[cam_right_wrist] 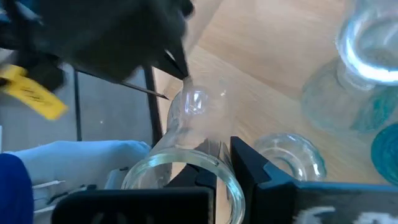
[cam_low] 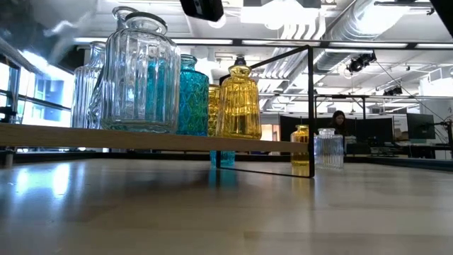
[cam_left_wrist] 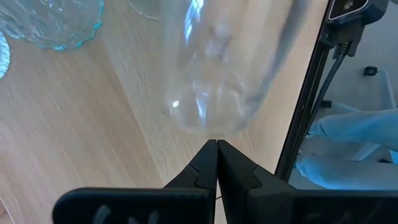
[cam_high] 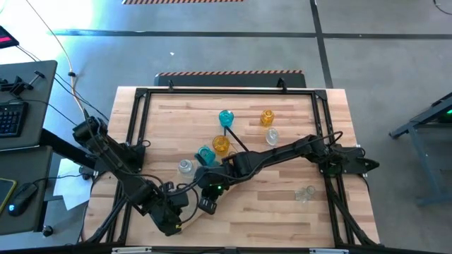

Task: Sort vases onto shelf
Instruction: Put the transparent vase on the shelf

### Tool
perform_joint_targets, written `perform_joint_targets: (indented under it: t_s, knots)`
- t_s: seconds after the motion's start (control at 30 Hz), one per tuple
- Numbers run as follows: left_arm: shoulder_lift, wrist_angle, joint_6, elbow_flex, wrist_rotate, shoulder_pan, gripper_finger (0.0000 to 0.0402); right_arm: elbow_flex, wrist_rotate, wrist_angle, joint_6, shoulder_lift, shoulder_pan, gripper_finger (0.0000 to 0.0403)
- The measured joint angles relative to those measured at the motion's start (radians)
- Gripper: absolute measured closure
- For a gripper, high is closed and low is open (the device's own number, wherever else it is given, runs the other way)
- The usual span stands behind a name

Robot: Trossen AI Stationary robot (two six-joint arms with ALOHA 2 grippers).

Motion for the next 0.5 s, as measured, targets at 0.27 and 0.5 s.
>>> perform_joint_targets:
  t_s: [0.27,0.5]
  knots:
    - [-0.001,0.022,0.006,0.000,0.005,0.003,0.0401,-0.001,-0.010,0.001,-0.008,0.023,0.000,0.0400]
    - [-0.001,0.044,0.052,0.000,0.005,0.033,0.0401,-0.001,-0.026,0.014,-0.018,0.056,0.000,0.0400]
